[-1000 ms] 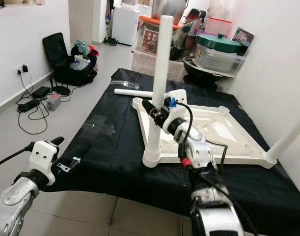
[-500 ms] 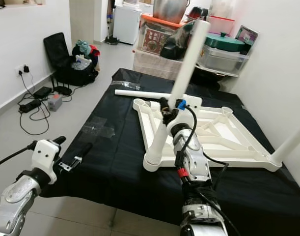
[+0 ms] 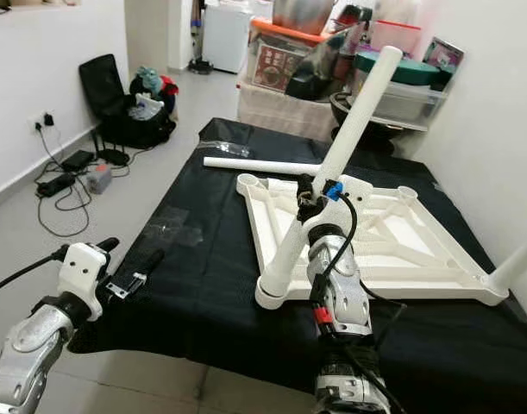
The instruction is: Building children table
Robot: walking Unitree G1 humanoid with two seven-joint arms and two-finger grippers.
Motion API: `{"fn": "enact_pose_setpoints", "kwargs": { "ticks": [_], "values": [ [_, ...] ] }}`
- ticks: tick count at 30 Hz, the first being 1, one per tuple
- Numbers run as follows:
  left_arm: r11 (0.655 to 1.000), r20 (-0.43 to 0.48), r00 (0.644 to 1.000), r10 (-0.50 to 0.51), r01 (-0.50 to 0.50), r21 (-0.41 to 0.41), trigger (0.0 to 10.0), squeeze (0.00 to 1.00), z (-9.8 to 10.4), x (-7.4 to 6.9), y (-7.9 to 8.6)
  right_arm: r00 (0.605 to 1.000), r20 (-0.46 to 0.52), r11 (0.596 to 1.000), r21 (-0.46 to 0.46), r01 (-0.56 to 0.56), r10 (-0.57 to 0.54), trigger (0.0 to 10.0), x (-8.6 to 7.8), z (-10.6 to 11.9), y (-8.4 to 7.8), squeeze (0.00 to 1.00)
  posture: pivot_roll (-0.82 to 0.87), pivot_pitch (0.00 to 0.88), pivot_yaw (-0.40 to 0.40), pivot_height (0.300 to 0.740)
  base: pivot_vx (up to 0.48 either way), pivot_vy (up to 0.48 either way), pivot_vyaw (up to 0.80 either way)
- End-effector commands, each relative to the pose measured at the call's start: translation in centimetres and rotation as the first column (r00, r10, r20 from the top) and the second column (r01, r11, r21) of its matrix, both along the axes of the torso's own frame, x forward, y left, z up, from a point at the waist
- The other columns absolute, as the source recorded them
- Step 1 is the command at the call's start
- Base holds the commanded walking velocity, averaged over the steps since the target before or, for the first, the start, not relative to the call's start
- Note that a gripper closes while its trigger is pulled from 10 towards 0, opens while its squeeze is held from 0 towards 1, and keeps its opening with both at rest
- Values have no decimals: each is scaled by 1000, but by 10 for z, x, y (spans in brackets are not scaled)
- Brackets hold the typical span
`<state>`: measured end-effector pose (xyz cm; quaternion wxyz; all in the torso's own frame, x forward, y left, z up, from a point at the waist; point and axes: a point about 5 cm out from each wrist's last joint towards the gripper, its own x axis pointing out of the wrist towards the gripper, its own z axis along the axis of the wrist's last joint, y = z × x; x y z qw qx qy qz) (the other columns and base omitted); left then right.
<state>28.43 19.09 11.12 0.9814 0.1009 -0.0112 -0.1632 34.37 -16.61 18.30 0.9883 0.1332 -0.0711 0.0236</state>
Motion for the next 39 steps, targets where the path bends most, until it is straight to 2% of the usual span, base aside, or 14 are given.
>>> {"fn": "enact_pose_setpoints", "kwargs": {
  "ticks": [1,4,8,12,15,21,34,39],
  "values": [
    [1000,0,1000,-21,21,3,10000,0,-1,1,-5,986,-164,998,-47,-48,39,0,-7,-41,-2,0,109,0,-136,740,0,0,0],
    [1000,0,1000,-21,21,3,10000,0,-1,1,-4,986,-153,996,-58,-70,60,0,-8,-40,0,0,109,0,-136,740,0,0,0],
    [1000,2,1000,-21,21,5,10000,0,-1,2,-4,989,-65,986,-95,-139,133,0,-18,-35,-7,0,108,0,-137,740,0,0,0],
    [1000,1,1000,-22,22,5,10000,0,-1,2,-4,986,-50,983,-87,-160,156,0,-23,-37,-6,0,107,0,-133,740,0,0,0],
    [1000,-3,1000,-28,28,9,10000,0,-1,2,-3,974,-13,972,-67,-225,224,0,-29,-39,-2,0,105,0,-125,740,0,0,0],
    [999,1,999,-32,32,12,10000,0,1,4,-3,958,38,958,-61,-281,284,0,-31,-39,-3,0,109,0,-120,740,0,0,0],
    [999,-3,999,-34,34,15,10000,0,0,3,-3,923,35,921,-94,-379,383,0,-34,-41,0,0,113,0,-122,740,0,0,0],
    [999,-2,999,-32,32,15,10000,0,0,3,-2,920,50,919,-87,-384,389,0,-34,-41,2,0,115,0,-123,740,0,0,0]
  ]
}}
